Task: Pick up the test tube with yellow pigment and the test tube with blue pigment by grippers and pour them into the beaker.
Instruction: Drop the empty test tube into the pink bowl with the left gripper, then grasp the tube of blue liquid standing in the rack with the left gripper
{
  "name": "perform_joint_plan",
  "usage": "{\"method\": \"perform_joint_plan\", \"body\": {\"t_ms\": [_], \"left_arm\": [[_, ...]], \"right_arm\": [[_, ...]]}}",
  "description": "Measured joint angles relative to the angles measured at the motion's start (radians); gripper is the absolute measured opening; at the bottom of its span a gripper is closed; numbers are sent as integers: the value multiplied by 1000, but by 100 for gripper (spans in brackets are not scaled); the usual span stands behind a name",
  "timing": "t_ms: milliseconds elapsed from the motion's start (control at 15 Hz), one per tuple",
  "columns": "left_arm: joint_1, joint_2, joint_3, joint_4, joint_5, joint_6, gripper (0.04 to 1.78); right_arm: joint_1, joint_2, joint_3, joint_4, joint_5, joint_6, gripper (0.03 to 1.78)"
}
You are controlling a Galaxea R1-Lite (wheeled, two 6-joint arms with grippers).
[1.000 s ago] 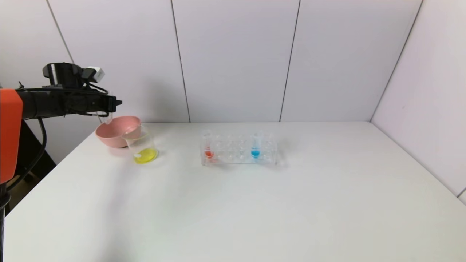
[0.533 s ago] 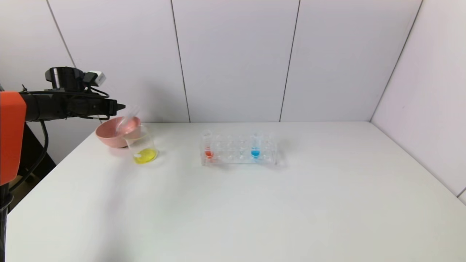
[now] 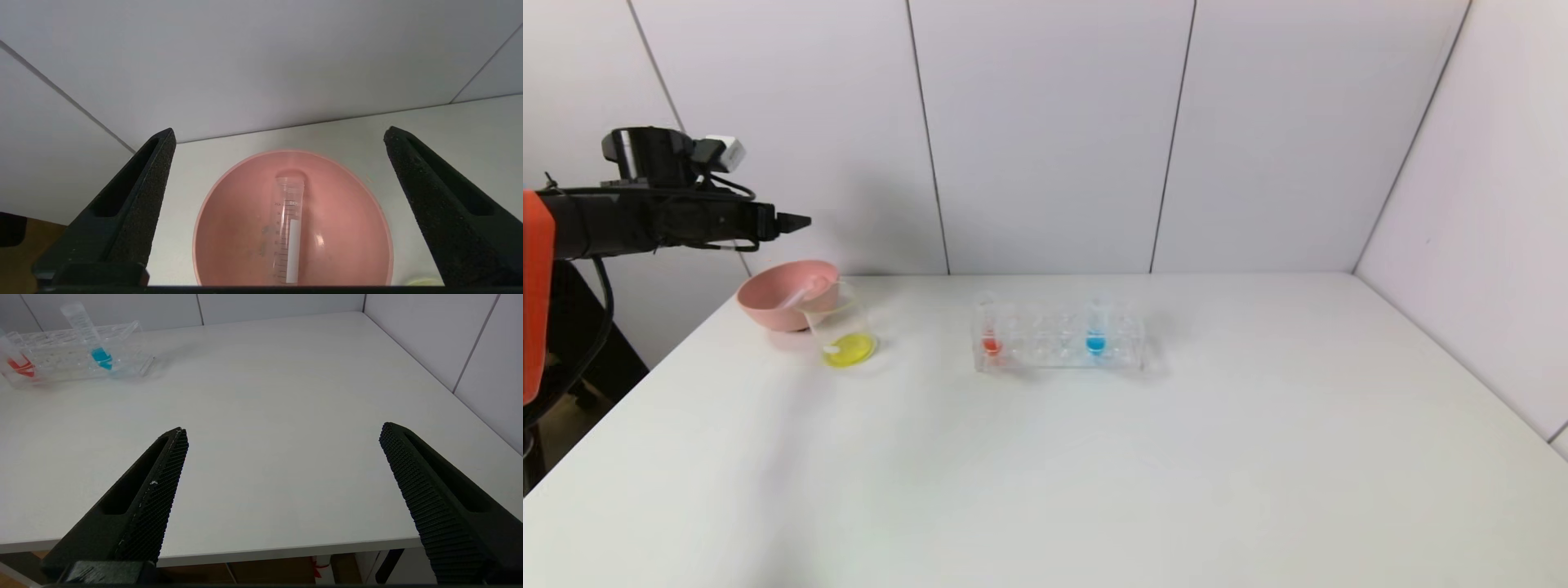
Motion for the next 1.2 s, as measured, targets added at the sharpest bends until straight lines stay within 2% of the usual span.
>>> {"method": "perform_joint_plan", "body": {"t_ms": [333, 600, 1000, 1200], "left_arm": [[-12, -148, 0, 33, -1, -196, 178], [-76, -293, 17, 73, -4, -242, 178], [-332, -463, 87, 91, 12, -146, 178], [-479, -539, 196, 88, 113, -136, 178]], "right_arm": [[0, 0, 0, 0, 0, -1, 171], [0, 0, 0, 0, 0, 0, 171], [0, 0, 0, 0, 0, 0, 171], [0, 0, 0, 0, 0, -1, 171]]}}
